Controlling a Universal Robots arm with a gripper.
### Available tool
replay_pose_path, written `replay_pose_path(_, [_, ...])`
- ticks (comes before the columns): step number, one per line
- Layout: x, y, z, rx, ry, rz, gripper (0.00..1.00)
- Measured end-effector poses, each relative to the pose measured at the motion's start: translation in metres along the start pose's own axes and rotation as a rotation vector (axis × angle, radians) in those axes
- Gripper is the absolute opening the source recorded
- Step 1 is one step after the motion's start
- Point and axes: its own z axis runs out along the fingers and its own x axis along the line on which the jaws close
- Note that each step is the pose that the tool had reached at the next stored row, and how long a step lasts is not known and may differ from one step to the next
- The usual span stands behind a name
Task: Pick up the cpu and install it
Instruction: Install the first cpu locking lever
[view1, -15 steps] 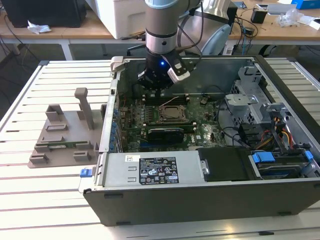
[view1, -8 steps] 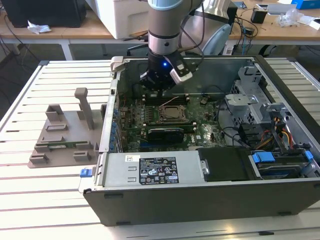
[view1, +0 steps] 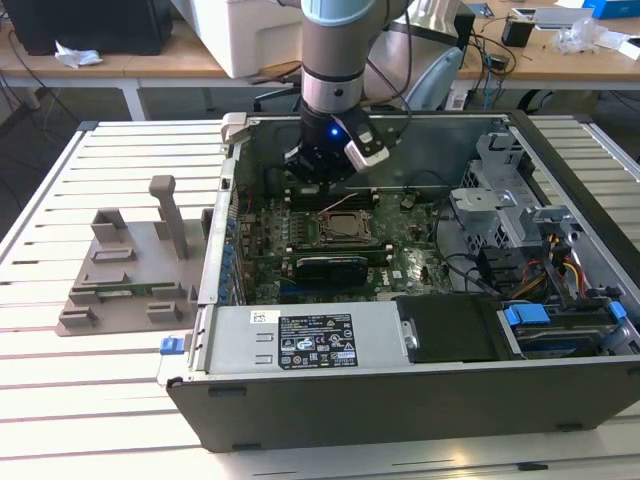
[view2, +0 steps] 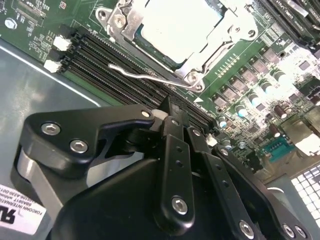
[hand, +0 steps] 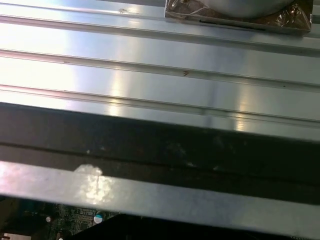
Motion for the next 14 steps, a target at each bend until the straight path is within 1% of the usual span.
replay_pose_path(7, [-0.001, -0.0025, 0.0021, 0.0156, 0.0018, 0.002, 0.11])
replay_pose_path(10, [-0.0045, -0.003, 0.003, 0.0205, 0.0022, 0.002, 0.11])
replay_pose_path(12, [-0.01, -0.0037, 0.0041, 0.0217, 0.0027, 0.002, 0.11])
replay_pose_path(14, [-0.0131, -0.0042, 0.0053, 0.0228, 0.0028, 0.002, 0.11])
